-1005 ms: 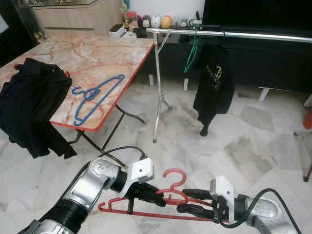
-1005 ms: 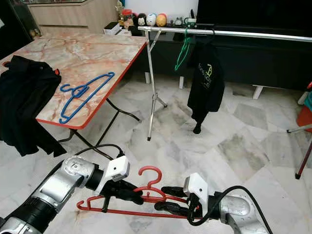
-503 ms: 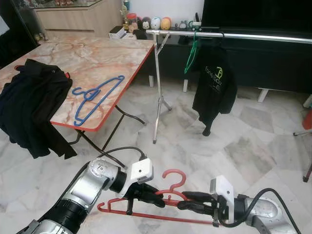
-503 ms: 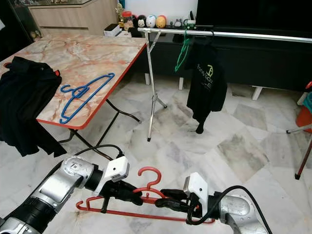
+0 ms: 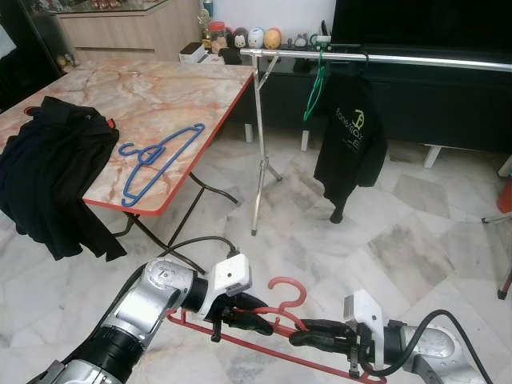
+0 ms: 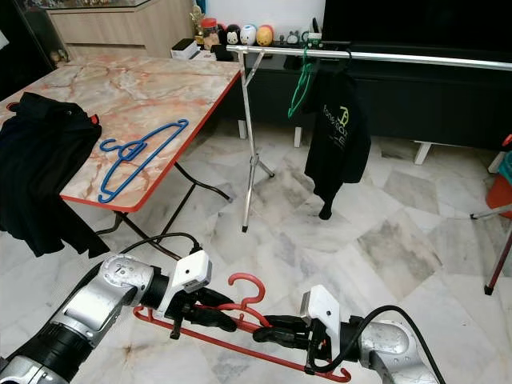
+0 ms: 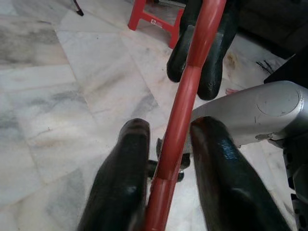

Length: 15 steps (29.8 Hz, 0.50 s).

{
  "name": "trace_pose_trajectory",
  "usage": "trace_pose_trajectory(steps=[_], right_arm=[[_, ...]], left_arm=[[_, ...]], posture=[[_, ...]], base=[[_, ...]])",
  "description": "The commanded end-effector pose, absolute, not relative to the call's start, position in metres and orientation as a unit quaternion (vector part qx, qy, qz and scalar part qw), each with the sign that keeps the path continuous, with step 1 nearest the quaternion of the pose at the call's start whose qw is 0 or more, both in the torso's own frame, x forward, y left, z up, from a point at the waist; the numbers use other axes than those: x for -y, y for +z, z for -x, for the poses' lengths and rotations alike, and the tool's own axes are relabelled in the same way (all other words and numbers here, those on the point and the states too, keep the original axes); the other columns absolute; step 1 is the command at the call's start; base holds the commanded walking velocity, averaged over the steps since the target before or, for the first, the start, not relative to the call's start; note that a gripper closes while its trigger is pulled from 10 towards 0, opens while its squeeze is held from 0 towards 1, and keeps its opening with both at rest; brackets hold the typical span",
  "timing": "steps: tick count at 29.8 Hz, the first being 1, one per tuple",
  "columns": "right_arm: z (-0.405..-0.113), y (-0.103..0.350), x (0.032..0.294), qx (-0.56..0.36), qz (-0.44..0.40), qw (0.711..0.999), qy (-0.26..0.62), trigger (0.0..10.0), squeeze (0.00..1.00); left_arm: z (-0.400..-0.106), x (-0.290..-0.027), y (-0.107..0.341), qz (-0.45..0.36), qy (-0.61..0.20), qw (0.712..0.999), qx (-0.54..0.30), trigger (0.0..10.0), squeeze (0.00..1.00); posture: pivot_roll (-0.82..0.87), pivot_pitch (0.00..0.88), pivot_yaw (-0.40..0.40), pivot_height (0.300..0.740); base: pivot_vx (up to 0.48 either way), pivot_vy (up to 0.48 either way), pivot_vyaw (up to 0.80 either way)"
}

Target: Hang hanger

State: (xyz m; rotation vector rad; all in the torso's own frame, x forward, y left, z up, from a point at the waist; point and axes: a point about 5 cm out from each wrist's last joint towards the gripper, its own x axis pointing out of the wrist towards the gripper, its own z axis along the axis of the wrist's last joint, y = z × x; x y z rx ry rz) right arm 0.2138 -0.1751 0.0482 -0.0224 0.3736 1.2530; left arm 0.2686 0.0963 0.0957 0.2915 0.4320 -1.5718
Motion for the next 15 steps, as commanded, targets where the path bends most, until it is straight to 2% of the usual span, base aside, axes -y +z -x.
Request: trace_pose_trajectory(steps=[1,9,15], right_arm=[[-0.216,0.05,0.174,-0.165,0.007,0.798,0.579,0.0,0.0],[-0.214,0.045,0.175,-0.175,0.015,0.802,0.571,0.0,0.0],[-0.215,0.03,0.18,-0.194,0.021,0.822,0.535,0.0,0.0]], left_arm=[[-0.272,-0.096,0.101,-0.129,-0.7,0.678,-0.181,10.0,1.0],[-0.275,-0.103,0.105,-0.122,-0.695,0.685,-0.181,10.0,1.0],[-0.275,-0.113,0.107,-0.113,-0.691,0.689,-0.19,10.0,1.0]], posture=[[-0.06,0.0,0.058,0.74],[-0.06,0.0,0.056,0.74],[-0.06,0.0,0.056,0.74]], base=[[0.0,0.0,0.0],[0.0,0.0,0.0],[0.0,0.0,0.0]])
